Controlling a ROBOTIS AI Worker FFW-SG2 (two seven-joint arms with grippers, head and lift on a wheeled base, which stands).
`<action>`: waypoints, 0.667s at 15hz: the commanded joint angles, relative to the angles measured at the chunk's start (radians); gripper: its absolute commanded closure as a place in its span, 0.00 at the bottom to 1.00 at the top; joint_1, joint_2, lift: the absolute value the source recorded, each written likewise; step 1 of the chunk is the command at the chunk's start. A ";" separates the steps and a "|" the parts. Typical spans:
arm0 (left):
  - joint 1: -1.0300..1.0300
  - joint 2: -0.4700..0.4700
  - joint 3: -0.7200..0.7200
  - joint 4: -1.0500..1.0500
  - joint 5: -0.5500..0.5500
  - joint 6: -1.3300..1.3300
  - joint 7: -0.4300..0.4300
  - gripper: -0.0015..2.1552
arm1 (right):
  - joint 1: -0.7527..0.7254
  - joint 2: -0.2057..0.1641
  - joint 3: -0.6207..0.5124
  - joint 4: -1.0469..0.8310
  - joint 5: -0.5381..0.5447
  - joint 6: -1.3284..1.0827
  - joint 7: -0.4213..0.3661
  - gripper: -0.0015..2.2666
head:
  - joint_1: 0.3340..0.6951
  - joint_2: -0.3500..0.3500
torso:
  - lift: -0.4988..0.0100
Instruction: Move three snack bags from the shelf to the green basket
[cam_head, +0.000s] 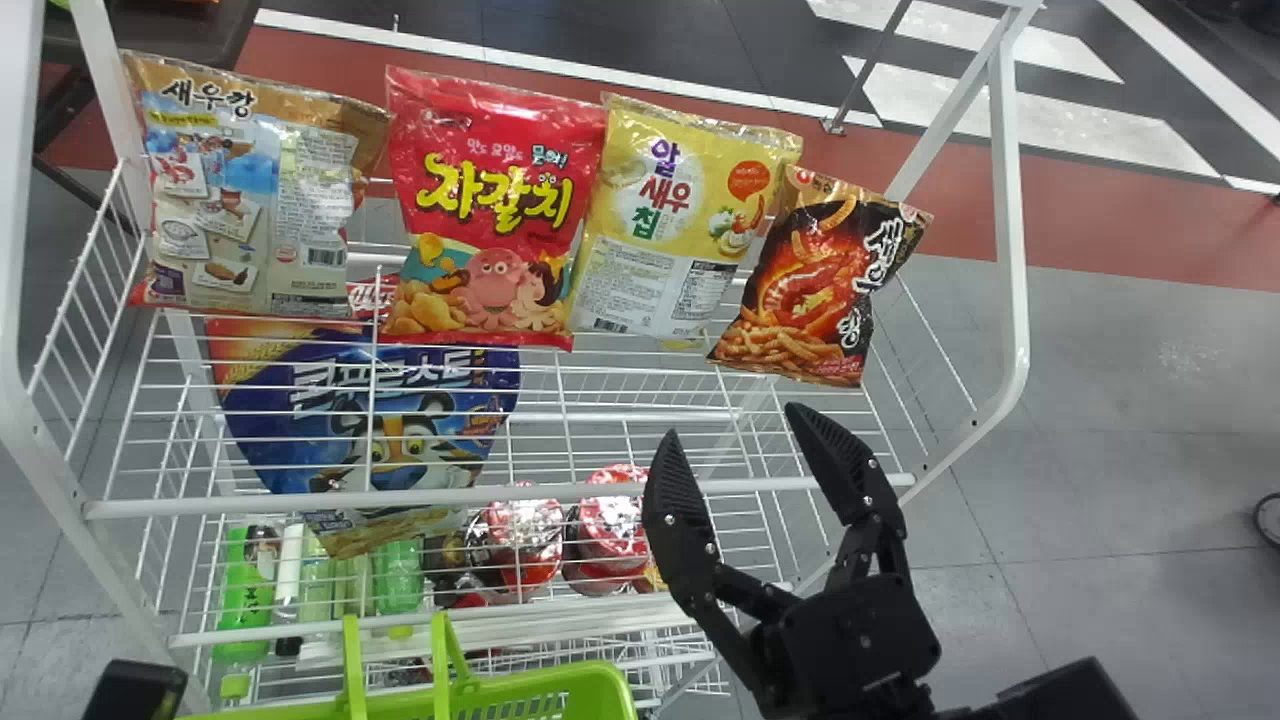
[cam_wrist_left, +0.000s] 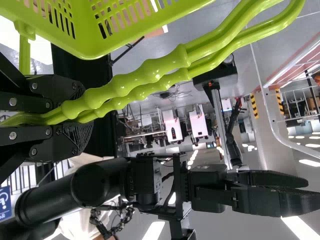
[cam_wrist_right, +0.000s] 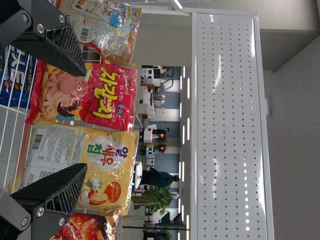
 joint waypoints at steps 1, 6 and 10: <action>0.012 0.003 0.001 -0.001 0.003 -0.027 -0.011 0.68 | 0.002 -0.003 -0.002 0.006 0.002 -0.039 0.030 0.08 | 1.00 0.00 | 0.89; 0.015 0.000 0.001 -0.002 0.003 -0.030 -0.014 0.68 | 0.000 -0.003 0.001 0.010 -0.001 -0.057 0.042 0.07 | 1.00 0.00 | 0.89; 0.015 0.000 -0.002 -0.004 0.001 -0.030 -0.012 0.68 | -0.001 -0.003 0.005 0.009 -0.003 -0.036 0.024 0.07 | 1.00 0.00 | 0.89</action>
